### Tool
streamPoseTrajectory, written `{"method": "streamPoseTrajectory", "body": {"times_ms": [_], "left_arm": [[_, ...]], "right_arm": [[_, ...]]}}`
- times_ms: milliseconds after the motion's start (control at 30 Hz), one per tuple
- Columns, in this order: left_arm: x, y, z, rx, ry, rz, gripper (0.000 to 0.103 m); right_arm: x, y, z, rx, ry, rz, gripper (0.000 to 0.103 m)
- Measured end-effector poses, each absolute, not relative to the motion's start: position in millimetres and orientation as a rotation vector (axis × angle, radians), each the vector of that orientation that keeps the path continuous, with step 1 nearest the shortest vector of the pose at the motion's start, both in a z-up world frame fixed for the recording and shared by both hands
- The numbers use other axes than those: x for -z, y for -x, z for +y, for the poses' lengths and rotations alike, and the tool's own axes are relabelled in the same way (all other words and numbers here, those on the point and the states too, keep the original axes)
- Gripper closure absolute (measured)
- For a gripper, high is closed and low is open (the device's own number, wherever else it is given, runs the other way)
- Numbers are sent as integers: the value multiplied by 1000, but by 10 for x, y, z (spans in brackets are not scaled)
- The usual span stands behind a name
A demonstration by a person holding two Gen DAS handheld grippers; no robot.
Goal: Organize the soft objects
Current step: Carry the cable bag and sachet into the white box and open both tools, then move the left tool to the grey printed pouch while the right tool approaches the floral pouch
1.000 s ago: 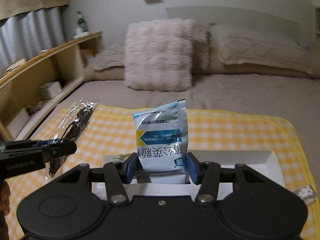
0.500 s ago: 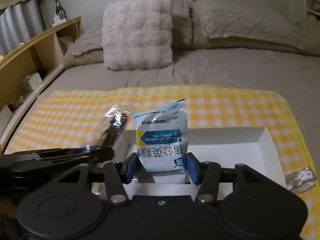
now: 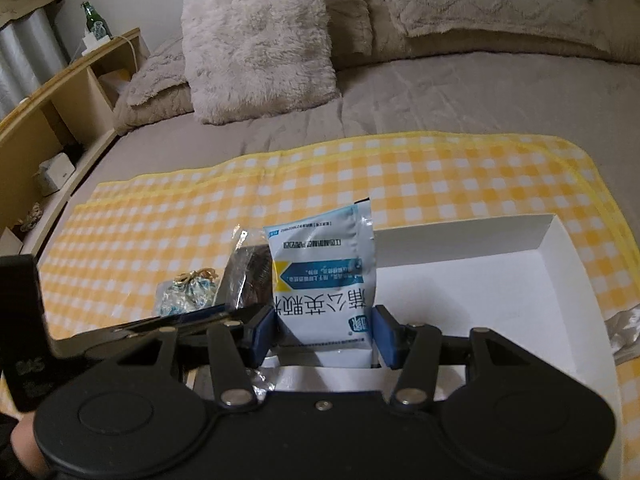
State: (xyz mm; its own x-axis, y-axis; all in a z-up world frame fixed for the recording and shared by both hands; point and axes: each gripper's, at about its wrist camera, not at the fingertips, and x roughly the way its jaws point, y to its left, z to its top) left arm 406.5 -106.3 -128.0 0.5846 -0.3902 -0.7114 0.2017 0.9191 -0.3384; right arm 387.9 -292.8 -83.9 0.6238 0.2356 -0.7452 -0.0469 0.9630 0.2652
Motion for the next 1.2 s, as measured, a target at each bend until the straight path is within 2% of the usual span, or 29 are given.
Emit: {"method": "streamPoseTrajectory", "body": {"times_ms": [267, 333, 400, 433, 1033, 1200], "left_arm": [[1123, -4029, -957, 338, 223, 846, 46], [1103, -4032, -932, 346, 223, 850, 46], [1095, -4039, -906, 338, 207, 855, 46], [1090, -4039, -903, 337, 194, 856, 46], [770, -3689, -898, 320, 136, 832, 45], [636, -3569, -862, 316, 130, 810, 38]], "right_arm": [[984, -4029, -2934, -116, -290, 922, 50], [1002, -4031, -2938, -125, -315, 923, 46], [1022, -4036, -2948, -114, -350, 926, 32], [1033, -4036, -2958, -101, -364, 936, 30], [758, -3667, -3021, -73, -334, 886, 29], [631, -3513, -3028, -80, -318, 848, 29]]}}
